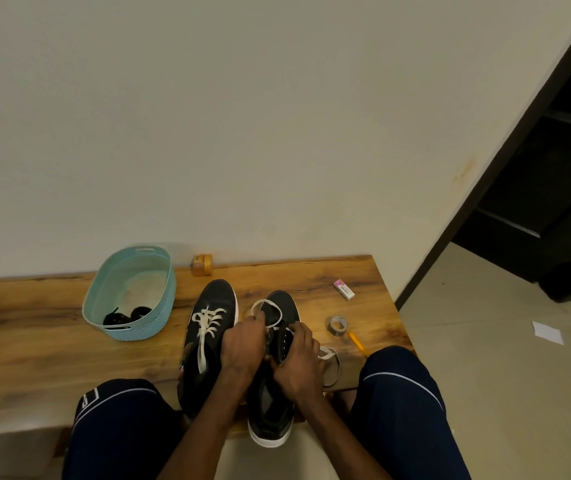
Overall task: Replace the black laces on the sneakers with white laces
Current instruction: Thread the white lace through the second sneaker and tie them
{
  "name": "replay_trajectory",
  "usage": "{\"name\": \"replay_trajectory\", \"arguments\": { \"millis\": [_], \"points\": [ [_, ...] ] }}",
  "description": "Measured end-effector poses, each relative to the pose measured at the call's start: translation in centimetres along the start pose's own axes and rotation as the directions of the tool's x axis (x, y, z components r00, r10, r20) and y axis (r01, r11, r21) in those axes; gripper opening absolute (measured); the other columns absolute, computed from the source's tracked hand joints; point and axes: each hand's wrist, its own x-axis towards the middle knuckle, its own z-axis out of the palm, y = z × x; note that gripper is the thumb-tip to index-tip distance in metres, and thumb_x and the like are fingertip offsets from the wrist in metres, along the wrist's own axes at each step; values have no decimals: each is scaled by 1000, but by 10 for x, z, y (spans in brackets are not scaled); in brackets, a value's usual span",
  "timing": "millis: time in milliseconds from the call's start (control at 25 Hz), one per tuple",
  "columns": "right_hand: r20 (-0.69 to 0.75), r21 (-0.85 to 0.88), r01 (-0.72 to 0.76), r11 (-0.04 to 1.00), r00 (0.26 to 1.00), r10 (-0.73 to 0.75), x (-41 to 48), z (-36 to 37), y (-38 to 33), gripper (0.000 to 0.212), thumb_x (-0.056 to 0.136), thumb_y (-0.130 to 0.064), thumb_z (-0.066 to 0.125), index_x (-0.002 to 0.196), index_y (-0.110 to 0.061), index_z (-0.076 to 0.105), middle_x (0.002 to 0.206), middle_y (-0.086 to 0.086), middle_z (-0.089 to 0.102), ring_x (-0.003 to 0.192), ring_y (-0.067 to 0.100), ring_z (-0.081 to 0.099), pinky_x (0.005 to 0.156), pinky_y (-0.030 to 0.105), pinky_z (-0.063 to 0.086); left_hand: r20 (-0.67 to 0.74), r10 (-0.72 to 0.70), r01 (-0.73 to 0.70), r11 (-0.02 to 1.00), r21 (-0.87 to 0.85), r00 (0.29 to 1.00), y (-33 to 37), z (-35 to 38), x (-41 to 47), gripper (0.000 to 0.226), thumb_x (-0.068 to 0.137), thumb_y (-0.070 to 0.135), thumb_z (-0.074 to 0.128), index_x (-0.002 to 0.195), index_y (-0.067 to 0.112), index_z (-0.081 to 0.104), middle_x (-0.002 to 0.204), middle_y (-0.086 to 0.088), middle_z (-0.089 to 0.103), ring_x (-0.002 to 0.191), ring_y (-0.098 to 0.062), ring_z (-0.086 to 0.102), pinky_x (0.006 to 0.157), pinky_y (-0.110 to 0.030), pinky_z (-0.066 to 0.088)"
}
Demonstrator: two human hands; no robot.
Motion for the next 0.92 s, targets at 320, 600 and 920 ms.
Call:
{"name": "replay_trajectory", "arguments": {
  "millis": [320, 600, 920],
  "points": [
    [-27, -77, -54, 996, 998, 52, 2, 8, -5, 89, 77, -50, 71, 148, -23, 25, 156, -4, 25, 139, 22, 29, 109, 50, 35, 38, -413, 348, 710, -612, 910, -23, -27, -8, 16, 99, 30, 55, 95, 19, 66, 88, 3, 71, 87, -20, 65, 69, -31, 41],
    [-51, -125, -87, 988, 995, 82, -2, 6, -12, 91, 78, -61, 65, 148, -22, 21, 155, 4, 24, 135, 26, 33, 106, 48, 37, -22, -429, 275, 618, -737, 903, -30, -47, -29, 9, 98, 28, 56, 94, 20, 60, 75, 3, 69, 75, -15, 65, 66, -31, 45],
    [-234, 331, -79, 940, 958, 163, -16, -56, 25, 41, 95, -55, 53, 118, -21, 56, 123, 3, 59, 114, 20, 54, 92, 40, 47, -33, -346, 177, 558, -811, 938, -15, -36, -59, 26, 105, 23, 40, 103, 17, 66, 70, 2, 67, 61, -2, 58, 59, -27, 38]
  ]
}}
